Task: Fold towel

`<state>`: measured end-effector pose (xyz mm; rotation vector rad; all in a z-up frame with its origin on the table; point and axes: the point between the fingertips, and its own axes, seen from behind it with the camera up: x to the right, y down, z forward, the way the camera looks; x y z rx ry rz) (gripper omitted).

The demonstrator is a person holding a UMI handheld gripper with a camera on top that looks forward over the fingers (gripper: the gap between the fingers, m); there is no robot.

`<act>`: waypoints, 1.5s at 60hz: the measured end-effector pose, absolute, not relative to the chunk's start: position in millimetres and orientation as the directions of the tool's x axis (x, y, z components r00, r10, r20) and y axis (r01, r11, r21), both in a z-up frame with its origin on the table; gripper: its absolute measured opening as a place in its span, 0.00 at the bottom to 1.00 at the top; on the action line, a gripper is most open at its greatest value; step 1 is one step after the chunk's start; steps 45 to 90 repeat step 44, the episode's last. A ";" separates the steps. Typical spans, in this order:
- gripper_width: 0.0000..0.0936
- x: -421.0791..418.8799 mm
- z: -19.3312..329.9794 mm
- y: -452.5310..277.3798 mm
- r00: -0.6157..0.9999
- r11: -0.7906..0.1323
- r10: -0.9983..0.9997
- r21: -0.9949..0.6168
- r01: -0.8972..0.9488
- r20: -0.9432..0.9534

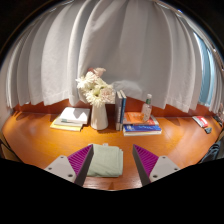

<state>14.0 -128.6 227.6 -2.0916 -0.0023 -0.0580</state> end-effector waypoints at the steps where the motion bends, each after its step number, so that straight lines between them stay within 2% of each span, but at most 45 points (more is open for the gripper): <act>1: 0.85 10.6 232.2 -131.7 0.999 -0.491 -0.020 -0.871 0.026 0.041; 13: 0.85 -25.3 257.5 -177.8 1.000 -0.452 -0.007 -0.892 0.009 0.014; 35: 0.85 -64.8 241.6 -247.0 1.000 -0.485 -0.011 -0.874 0.009 0.016; 90: 0.86 -70.7 239.1 -256.6 1.000 -0.484 -0.015 -0.875 0.001 0.009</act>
